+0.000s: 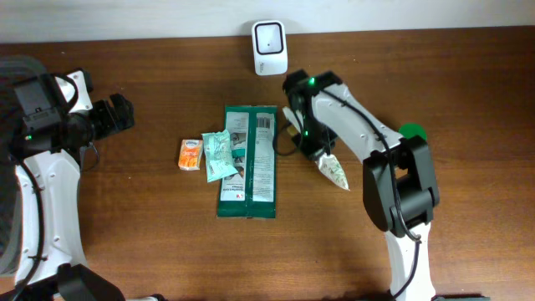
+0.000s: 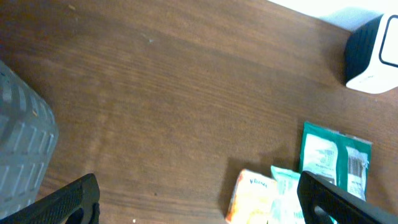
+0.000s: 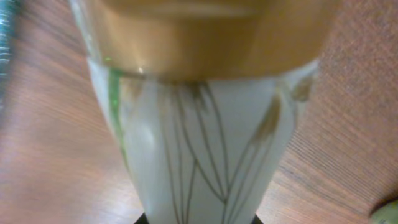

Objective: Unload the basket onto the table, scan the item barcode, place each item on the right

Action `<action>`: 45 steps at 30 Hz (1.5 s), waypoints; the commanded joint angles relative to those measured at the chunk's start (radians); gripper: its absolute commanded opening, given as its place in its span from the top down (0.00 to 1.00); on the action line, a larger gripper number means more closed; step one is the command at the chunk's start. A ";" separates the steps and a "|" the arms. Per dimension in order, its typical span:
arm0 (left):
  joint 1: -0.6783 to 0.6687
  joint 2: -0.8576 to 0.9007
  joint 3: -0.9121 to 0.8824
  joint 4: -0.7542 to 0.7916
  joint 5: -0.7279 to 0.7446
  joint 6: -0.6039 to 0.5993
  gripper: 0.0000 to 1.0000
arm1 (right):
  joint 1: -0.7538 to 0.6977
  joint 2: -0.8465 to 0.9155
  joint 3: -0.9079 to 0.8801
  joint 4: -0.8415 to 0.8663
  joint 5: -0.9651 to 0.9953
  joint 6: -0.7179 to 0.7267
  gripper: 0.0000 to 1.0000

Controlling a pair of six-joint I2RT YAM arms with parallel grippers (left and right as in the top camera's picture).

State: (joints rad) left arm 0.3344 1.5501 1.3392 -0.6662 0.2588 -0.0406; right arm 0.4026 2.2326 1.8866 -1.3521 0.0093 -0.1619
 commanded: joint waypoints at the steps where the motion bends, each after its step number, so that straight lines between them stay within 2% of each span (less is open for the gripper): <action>1: 0.007 -0.017 0.019 -0.002 0.014 0.019 0.01 | -0.066 -0.033 0.156 -0.051 -0.313 -0.018 0.96; 4: 0.007 -0.017 0.019 -0.001 0.014 0.019 0.01 | -0.162 -0.019 0.119 -0.014 -0.583 -0.025 0.96; 6: 0.007 -0.017 0.019 -0.002 0.014 0.019 0.01 | -0.204 -0.012 0.016 0.078 -0.735 -0.016 0.96; 9: 0.007 -0.017 0.019 -0.002 0.014 0.019 0.01 | -0.212 -0.012 -0.132 0.236 -0.765 0.052 0.94; 11: 0.007 -0.017 0.019 -0.002 0.014 0.019 0.01 | -0.214 -0.012 -0.229 0.338 -0.757 0.078 0.74; 12: 0.007 -0.017 0.019 -0.002 0.014 0.019 0.01 | -0.219 -0.012 -0.253 0.359 -0.738 0.078 0.49; 15: 0.007 -0.017 0.019 -0.001 0.014 0.019 0.01 | -0.240 -0.012 -0.239 0.346 -0.680 0.077 0.28; 19: 0.007 -0.017 0.019 -0.001 0.014 0.019 0.01 | -0.275 -0.015 -0.146 0.229 -0.614 0.061 0.28; 21: 0.007 -0.017 0.019 -0.002 0.014 0.019 0.01 | -0.263 -0.016 -0.091 0.130 -0.569 -0.022 0.27; 22: 0.007 -0.017 0.019 -0.002 0.014 0.019 0.01 | -0.251 -0.016 -0.086 0.088 -0.526 -0.051 0.20; 25: 0.007 -0.017 0.019 -0.001 0.014 0.019 0.01 | -0.242 -0.016 -0.127 0.068 -0.494 -0.046 0.19; 27: 0.007 -0.017 0.019 -0.001 0.014 0.019 0.01 | -0.261 -0.016 -0.137 0.054 -0.490 -0.042 0.26; 28: 0.007 -0.017 0.019 -0.001 0.014 0.019 0.01 | -0.273 -0.016 -0.137 0.054 -0.463 -0.026 0.37; 29: 0.007 -0.017 0.019 -0.001 0.014 0.019 0.01 | -0.274 -0.016 -0.137 0.055 -0.443 -0.011 0.43; 30: 0.007 -0.017 0.019 -0.002 0.014 0.019 0.01 | -0.275 -0.016 -0.137 0.060 -0.410 0.011 0.58; 31: 0.007 -0.017 0.019 -0.002 0.014 0.019 0.01 | -0.273 -0.016 -0.137 0.062 -0.393 0.026 0.80; 32: 0.007 -0.017 0.019 -0.001 0.014 0.019 0.01 | -0.261 -0.016 -0.136 0.061 -0.393 0.029 0.96; 35: 0.007 -0.017 0.019 -0.002 0.014 0.019 0.01 | -0.258 -0.035 -0.094 0.024 -0.396 0.043 0.96; 38: 0.007 -0.017 0.019 -0.002 0.014 0.019 0.01 | -0.241 -0.127 -0.055 0.006 -0.389 0.052 0.96; 41: 0.007 -0.017 0.019 -0.002 0.014 0.019 0.01 | -0.146 -0.158 -0.058 0.009 -0.291 0.142 0.95; 45: 0.007 -0.017 0.019 -0.001 0.014 0.019 0.01 | -0.010 -0.149 -0.139 0.114 -0.075 0.322 0.96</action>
State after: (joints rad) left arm 0.3344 1.5501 1.3392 -0.6685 0.2588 -0.0406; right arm 0.3367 2.0804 1.7977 -1.2686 -0.2073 0.0402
